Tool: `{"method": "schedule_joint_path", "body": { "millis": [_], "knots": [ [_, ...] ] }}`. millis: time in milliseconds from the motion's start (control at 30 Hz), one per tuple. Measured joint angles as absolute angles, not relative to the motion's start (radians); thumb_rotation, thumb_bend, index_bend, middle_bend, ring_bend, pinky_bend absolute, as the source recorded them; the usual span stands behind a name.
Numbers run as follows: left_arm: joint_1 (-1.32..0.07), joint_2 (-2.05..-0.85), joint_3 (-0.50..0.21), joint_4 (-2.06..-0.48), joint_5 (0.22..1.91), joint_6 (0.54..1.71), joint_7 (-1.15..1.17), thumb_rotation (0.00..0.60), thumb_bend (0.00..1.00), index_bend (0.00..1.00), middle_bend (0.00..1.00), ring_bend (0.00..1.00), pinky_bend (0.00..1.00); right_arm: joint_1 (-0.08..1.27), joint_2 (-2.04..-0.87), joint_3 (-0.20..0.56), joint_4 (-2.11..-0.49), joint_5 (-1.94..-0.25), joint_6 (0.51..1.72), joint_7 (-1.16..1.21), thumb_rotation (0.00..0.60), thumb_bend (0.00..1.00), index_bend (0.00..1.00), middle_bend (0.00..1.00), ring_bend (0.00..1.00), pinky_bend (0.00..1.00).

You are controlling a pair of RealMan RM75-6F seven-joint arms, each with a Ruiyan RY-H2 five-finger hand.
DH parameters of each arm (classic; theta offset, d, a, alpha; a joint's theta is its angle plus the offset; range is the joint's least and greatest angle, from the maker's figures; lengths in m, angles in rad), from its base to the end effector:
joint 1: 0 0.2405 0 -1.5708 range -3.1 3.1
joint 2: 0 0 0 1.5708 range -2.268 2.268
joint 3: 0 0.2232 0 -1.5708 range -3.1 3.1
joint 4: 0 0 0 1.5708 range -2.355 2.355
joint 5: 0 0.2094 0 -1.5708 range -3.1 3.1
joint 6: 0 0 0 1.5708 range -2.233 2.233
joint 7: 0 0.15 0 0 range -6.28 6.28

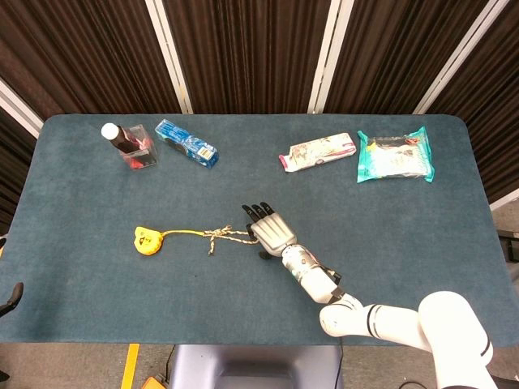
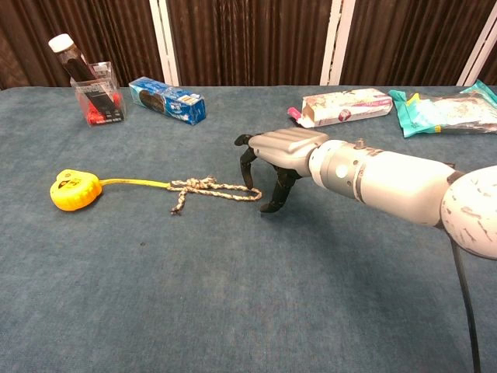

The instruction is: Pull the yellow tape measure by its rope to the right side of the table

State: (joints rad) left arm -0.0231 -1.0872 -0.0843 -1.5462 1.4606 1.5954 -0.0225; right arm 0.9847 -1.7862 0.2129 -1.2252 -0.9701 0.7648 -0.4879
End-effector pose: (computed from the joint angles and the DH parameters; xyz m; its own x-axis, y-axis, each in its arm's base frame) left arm -0.3020 0.1728 0.1843 0.4638 -0.1217 0.8776 0.8857 0.0887 -0.4557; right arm -0.0596 -0.3478 -0.0907 0.5844 -0.3007 0.7537 -0.7620 -0.5228 0.3822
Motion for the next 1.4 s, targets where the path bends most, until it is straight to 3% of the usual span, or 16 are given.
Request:
{"method": "schedule_joint_path", "body": {
  "millis": [133,433,900,1400],
  "knots": [
    [-0.019,-1.085,-0.08,-1.549,1.467,1.599,-0.021,0.6,0.37,0.08,0.0,0.0,0.11,0.991,-1.801,0.211,-1.196,-0.957,0.758,-0.489,0.6,0.4,0.56,0.07,0.02,0.0],
    [-0.024,-1.079,-0.089,-1.558,1.456,1.589,-0.022,0.6,0.37,0.08,0.0,0.0,0.11,1.009,-1.832,0.214,-1.146,-0.944,0.734,-0.468,0.6,0.43,0.57,0.07,0.02,0.0],
    [-0.008,-1.07,-0.09,-1.556,1.456,1.608,-0.05,0.6,0.37,0.08,0.0,0.0,0.11,1.02,-1.86,0.203,-1.113,-0.952,0.732,-0.464,0.6,0.47,0.7,0.11,0.03,0.0],
    [-0.009,-1.069,-0.09,-1.557,1.454,1.599,-0.05,0.6,0.37,0.08,0.0,0.0,0.11,1.0,-1.824,0.194,-1.129,-0.954,0.761,-0.479,0.6,0.48,0.71,0.11,0.03,0.0]
  ]
}}
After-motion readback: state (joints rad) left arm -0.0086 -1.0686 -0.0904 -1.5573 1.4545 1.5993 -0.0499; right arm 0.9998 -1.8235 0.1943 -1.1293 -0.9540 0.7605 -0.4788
